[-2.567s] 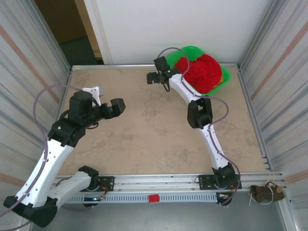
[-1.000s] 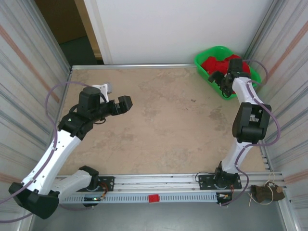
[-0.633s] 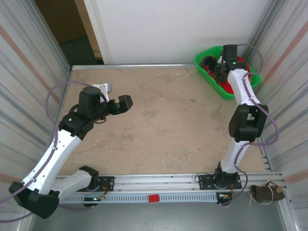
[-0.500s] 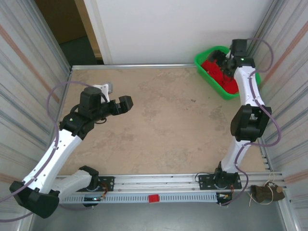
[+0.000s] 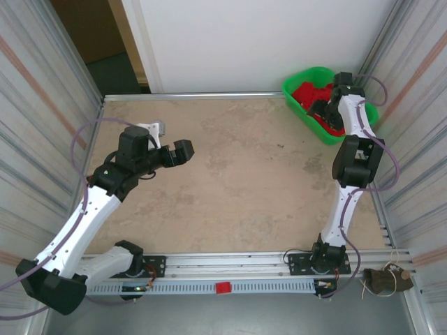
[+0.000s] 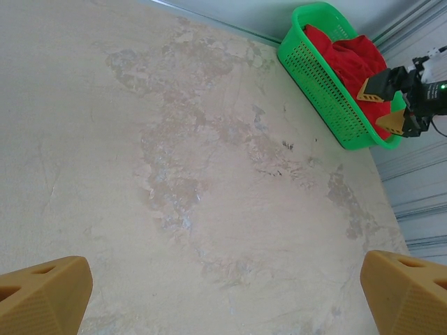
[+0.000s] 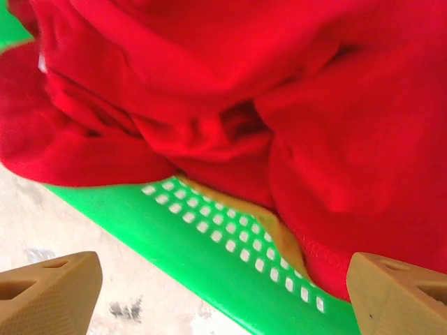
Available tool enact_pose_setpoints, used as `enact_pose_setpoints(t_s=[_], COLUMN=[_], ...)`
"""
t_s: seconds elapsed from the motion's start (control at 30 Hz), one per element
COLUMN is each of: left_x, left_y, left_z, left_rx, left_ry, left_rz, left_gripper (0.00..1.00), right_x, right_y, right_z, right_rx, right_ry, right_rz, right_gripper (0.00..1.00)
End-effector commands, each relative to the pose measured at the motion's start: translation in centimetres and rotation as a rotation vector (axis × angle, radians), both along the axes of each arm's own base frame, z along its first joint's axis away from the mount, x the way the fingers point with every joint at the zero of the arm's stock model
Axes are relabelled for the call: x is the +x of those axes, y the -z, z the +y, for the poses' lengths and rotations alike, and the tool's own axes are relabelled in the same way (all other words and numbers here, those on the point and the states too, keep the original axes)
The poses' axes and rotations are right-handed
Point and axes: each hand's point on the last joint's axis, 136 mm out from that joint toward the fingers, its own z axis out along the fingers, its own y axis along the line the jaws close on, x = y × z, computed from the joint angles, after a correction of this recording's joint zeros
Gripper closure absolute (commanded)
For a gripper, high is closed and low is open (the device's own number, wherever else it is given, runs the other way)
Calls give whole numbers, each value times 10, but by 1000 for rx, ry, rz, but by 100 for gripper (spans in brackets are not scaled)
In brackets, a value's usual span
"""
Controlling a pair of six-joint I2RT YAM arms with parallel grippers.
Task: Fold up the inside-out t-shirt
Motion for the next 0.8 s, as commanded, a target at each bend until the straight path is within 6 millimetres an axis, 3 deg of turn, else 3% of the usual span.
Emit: enact_pose_setpoints(t_s=[0.0,0.33,0.53,0.63,0.77], left_x=[-1,0,0,0,0], left_y=[-4,-3,-2,-2,-2], left_z=[1,0,1,3,2], left_rx=[1,-6,-3,-4,-13], left_ry=[16,17,18,14,16], left_rz=[-33,-36,-33,-35,-38], left_gripper=[1,1,1,1,1], right_x=[-12,-12,1,9,16], right_y=[0,-7,-41,-72,-99], right_z=[19,92,142,124,53], right_rx=[51,226,391,315,126], right_ry=[-71,-195,-262,-216,-10], right_rz=[42,16,-90,-177,-272], right_gripper=[12,13,14,15,14])
